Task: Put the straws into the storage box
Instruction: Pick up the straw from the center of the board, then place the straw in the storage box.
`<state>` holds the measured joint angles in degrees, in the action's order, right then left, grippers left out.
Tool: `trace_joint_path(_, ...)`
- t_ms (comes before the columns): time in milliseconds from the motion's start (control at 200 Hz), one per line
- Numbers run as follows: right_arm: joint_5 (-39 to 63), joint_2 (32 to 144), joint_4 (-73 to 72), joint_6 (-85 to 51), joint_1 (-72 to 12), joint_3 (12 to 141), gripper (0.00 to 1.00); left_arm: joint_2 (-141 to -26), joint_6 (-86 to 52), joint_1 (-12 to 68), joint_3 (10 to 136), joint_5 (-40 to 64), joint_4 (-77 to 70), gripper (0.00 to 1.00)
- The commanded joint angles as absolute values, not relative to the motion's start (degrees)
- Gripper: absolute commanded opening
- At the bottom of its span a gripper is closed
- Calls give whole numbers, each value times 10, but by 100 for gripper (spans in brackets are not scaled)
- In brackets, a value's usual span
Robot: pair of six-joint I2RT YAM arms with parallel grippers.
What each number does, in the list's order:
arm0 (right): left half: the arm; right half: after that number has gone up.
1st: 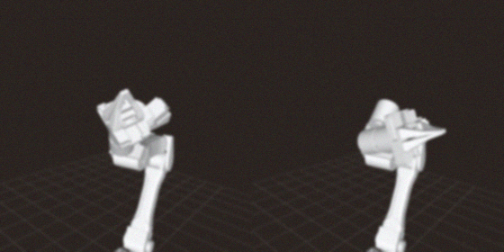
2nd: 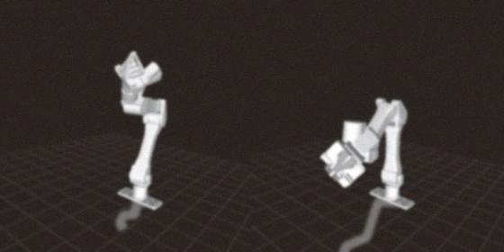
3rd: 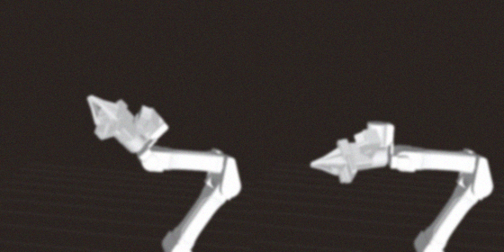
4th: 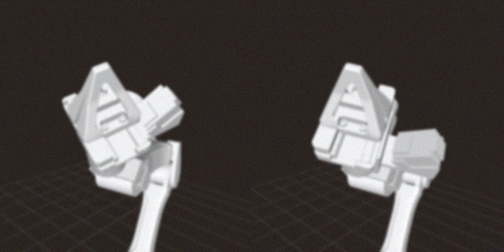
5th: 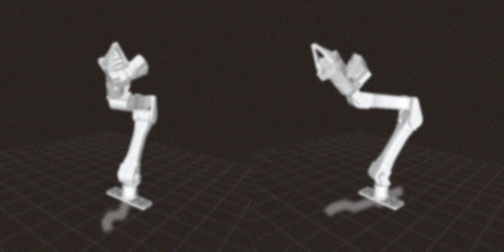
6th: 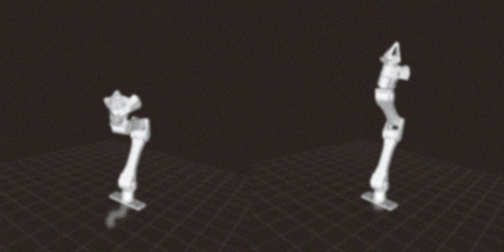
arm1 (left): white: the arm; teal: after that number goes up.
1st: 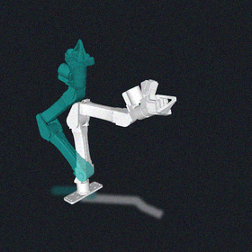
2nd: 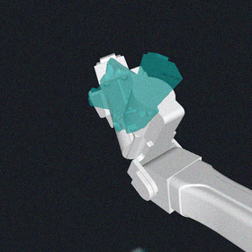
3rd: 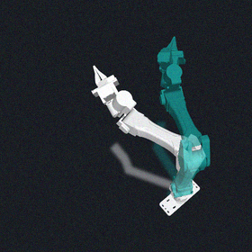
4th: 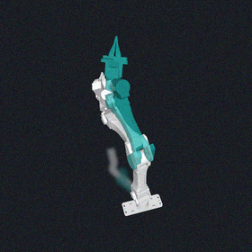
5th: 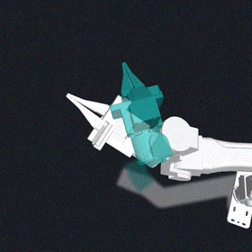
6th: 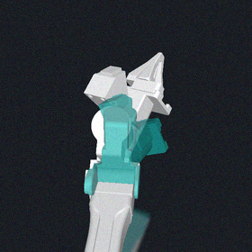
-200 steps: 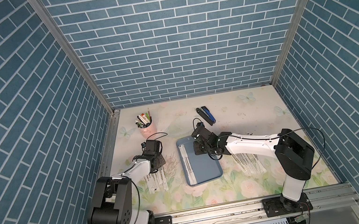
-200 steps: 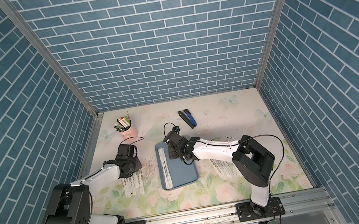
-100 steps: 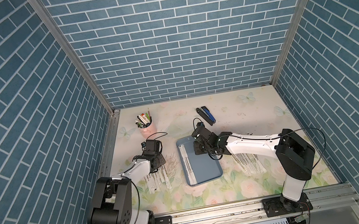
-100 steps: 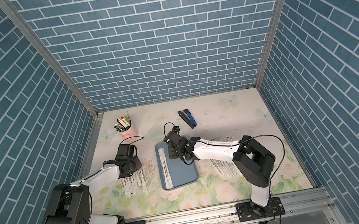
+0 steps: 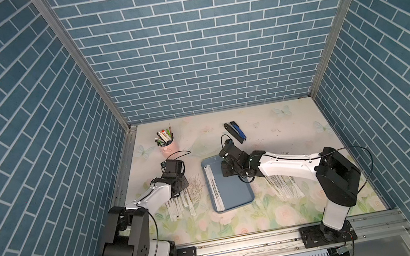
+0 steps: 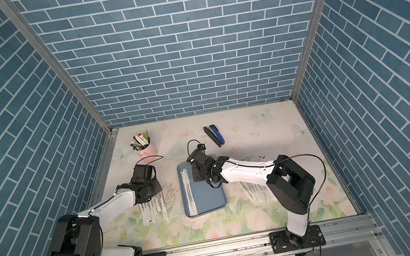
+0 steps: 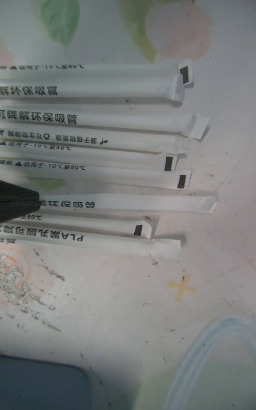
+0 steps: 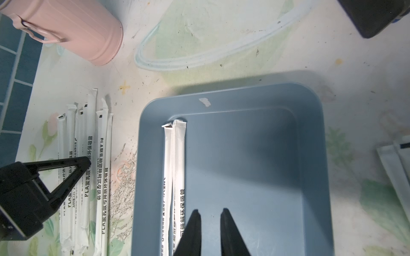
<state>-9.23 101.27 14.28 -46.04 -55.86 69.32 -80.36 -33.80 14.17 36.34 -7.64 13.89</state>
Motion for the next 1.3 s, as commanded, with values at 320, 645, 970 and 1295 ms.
trace_joint_path(320,-100,994,142,-453,-557,682,19,-760,-353,152,380,-76,175,0)
trace_joint_path(645,-107,990,145,-452,-556,684,19,-733,-374,186,429,-78,211,0)
trace_joint_path(970,-134,952,159,-446,-541,673,19,-718,-481,323,478,-109,232,0)
trace_joint_path(1295,-152,896,172,-434,-513,637,18,-750,-590,458,481,-154,181,0)
